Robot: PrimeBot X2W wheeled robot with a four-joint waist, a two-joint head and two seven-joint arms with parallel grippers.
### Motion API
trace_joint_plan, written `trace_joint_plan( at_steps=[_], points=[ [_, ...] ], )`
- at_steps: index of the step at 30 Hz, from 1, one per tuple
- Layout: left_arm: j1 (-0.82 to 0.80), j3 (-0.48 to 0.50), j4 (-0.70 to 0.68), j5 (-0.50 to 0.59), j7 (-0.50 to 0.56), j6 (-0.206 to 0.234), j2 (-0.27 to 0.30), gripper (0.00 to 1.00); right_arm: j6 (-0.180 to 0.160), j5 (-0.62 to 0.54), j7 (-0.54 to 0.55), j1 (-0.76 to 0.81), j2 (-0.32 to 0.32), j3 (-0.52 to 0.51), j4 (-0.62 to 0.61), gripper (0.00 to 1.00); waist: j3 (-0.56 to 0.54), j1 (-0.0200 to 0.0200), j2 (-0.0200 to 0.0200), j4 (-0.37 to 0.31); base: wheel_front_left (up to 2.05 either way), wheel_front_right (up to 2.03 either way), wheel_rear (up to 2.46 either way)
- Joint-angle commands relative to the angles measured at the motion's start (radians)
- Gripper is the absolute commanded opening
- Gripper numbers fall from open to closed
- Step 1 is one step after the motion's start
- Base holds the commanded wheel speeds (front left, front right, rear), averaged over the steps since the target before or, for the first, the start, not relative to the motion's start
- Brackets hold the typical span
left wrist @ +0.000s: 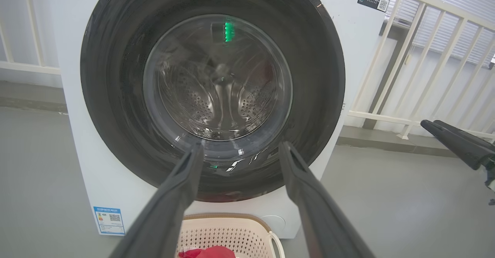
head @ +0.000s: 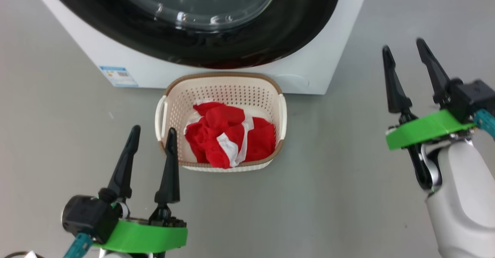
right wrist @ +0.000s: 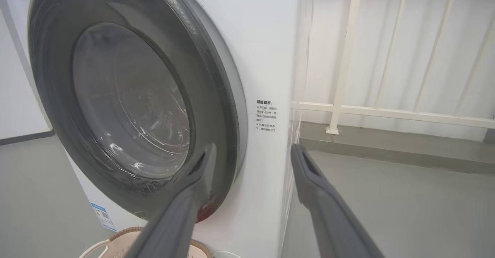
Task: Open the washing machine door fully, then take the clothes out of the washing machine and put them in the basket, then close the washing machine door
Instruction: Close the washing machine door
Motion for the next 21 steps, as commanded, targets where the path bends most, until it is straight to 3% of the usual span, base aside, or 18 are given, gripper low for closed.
trace_joint_plan(
  at_steps=[1, 21],
  points=[
    [0.018, 0.038, -0.020, 0.019, -0.005, -0.003, 0.009, 1.00, -0.001, -0.009, -0.005, 0.030, 0.008, 0.000, -0.032, 1.00, -0.035, 0.0000, -0.0001, -0.031, 0.00, 0.00, 0.00],
    [0.115, 0.102, 0.022, 0.054, -0.005, -0.008, 0.009, 1.00, -0.001, -0.045, -0.005, 0.305, 0.035, -0.070, -0.184, 1.00, -0.180, 0.0000, -0.0001, -0.132, 0.00, 0.00, 0.00]
  ],
)
